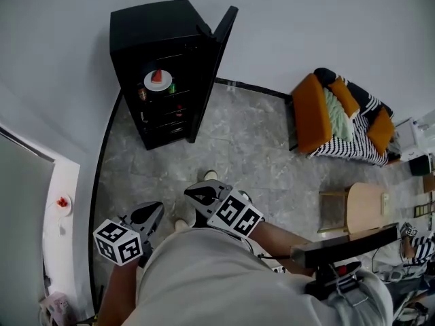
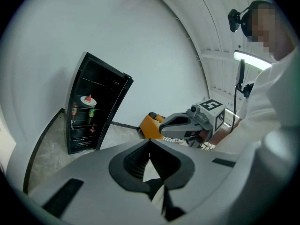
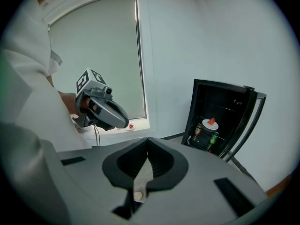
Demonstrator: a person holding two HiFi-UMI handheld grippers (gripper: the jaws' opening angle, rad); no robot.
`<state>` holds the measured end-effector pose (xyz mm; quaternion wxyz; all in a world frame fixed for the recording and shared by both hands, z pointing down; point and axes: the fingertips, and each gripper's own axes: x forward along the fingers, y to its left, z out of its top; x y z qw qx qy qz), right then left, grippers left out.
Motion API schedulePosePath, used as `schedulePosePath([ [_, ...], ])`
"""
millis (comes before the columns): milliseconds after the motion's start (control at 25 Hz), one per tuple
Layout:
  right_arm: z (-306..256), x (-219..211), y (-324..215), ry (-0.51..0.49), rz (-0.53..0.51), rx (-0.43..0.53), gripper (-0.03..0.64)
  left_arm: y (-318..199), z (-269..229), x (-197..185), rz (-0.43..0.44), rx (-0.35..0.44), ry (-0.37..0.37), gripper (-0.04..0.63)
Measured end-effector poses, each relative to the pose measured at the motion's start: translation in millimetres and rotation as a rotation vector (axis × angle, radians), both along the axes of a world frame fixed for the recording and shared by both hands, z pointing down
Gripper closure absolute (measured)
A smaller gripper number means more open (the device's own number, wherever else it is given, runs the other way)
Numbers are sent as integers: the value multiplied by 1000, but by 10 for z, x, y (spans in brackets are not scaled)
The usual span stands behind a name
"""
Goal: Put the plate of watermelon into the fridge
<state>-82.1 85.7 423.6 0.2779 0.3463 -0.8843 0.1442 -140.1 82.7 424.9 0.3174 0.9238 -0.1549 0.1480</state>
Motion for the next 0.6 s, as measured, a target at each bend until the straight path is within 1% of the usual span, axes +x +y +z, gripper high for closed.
schedulePosePath([
  [320, 1, 52, -58, 1, 5, 2, 601, -46, 107, 93, 9, -12, -22, 583],
  [600, 37, 152, -75, 1, 15, -6, 601, -81, 190, 159, 21, 13, -66, 583],
])
